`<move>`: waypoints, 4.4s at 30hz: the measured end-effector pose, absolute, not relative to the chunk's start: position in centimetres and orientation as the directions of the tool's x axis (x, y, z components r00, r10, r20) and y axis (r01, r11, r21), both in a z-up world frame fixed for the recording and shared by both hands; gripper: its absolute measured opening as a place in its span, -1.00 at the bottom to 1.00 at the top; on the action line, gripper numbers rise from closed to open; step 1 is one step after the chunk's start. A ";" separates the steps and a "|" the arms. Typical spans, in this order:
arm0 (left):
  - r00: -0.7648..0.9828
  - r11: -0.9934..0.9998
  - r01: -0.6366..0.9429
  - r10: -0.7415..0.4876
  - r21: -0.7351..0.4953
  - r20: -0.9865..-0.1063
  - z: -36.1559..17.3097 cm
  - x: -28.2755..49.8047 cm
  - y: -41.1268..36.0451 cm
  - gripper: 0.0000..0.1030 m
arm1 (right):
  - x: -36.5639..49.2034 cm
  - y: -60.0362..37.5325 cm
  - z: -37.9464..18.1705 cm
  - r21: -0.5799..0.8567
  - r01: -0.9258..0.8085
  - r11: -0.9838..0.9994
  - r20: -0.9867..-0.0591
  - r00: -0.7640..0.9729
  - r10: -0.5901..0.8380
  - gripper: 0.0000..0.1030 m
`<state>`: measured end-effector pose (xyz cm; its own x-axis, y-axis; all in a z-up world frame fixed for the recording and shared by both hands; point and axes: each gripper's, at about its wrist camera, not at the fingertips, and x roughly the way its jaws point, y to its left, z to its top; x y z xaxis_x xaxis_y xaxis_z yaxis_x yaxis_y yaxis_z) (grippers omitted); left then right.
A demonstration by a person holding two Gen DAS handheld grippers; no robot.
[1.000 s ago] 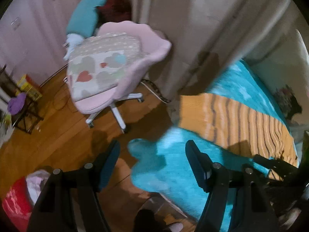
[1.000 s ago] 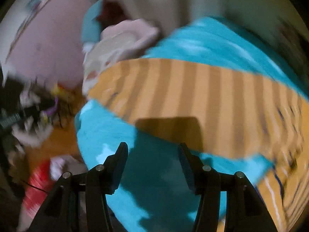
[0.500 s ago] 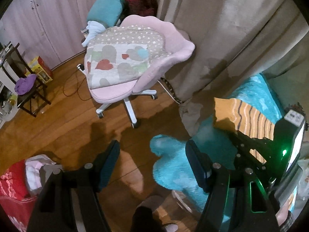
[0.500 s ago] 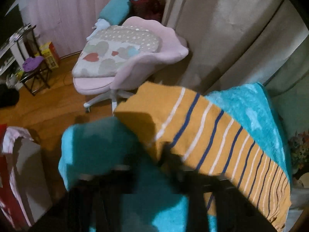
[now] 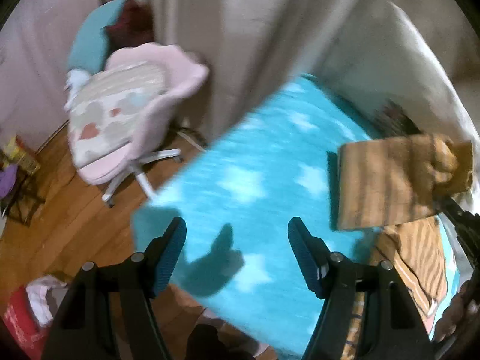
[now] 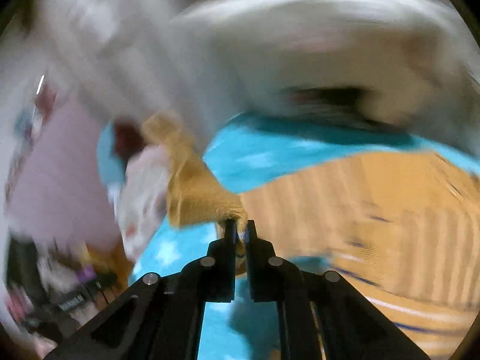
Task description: Fold small clothes
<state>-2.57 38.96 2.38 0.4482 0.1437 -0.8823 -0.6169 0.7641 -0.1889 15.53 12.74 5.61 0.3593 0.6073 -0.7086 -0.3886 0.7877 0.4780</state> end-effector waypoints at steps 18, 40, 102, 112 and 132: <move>0.411 0.926 -0.352 0.018 -0.140 -0.912 -0.3 4.1 16.0 0.38 | 15.9 -25.5 -6.1 0.527 0.213 0.822 -0.817 0.394 0.422 -0.84; 0.296 0.981 -0.192 0.064 0.006 -0.953 -7.2 6.0 9.8 0.38 | 10.7 -15.2 -6.9 0.207 -0.128 0.970 -0.934 0.268 0.235 -0.58; 0.527 0.999 -0.051 0.042 0.018 -0.849 3.7 5.0 13.6 1.00 | 8.4 -11.4 -8.8 0.001 0.043 0.999 -0.875 0.483 -0.020 1.00; 0.495 0.999 -0.047 0.045 0.025 -0.868 3.0 5.1 13.9 1.00 | 8.4 -11.5 -8.8 0.001 0.046 0.999 -0.877 0.480 -0.021 0.99; 0.301 1.000 -0.015 0.012 0.007 -0.954 -1.0 5.7 13.6 1.00 | 8.4 -11.5 -8.8 0.001 0.050 0.999 -0.878 0.478 -0.023 1.00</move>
<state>5.70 13.59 -1.02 0.3007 0.0116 -0.9536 -0.0153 0.9999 0.0073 8.43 -11.48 -8.77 0.4780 -0.0231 -0.8781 0.0496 0.9988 0.0008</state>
